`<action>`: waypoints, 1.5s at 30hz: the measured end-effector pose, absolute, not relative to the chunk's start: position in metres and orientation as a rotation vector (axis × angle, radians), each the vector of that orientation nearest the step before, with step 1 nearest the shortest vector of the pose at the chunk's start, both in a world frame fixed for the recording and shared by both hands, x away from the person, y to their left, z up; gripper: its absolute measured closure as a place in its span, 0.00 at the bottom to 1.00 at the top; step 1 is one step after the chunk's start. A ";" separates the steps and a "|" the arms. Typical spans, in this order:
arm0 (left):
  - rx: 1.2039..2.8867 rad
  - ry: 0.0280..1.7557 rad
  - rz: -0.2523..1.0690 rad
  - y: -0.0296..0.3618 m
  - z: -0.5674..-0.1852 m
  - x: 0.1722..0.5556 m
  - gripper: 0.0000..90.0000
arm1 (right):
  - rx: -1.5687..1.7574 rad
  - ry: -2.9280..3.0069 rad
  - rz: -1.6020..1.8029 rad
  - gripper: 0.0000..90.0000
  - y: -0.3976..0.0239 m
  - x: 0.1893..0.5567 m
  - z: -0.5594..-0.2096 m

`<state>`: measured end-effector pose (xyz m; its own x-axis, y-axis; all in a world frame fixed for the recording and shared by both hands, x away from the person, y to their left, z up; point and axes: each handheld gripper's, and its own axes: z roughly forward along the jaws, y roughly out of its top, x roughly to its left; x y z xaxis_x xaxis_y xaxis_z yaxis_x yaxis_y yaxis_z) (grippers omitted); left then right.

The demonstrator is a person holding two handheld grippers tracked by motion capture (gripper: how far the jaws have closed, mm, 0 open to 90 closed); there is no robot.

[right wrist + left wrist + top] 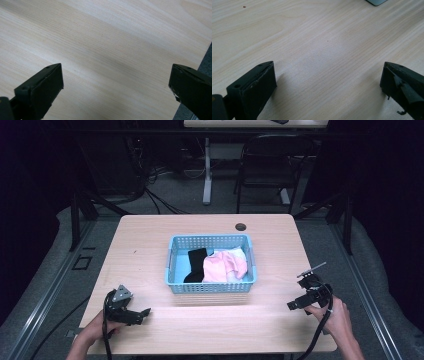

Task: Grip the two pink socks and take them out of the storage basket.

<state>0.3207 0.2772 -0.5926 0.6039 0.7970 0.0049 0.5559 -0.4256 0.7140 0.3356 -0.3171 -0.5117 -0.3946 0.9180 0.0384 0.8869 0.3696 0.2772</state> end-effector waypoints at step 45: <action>2.137 1.086 0.464 0.275 -0.593 0.319 0.00 | 1.351 2.537 0.649 0.00 -0.233 0.398 -0.416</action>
<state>0.3191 0.2755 -0.5925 0.5874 0.8093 0.0070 0.5644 -0.4158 0.7131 0.3982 -0.2332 -0.4163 -0.5645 0.8247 0.0335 0.7396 0.4874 0.4641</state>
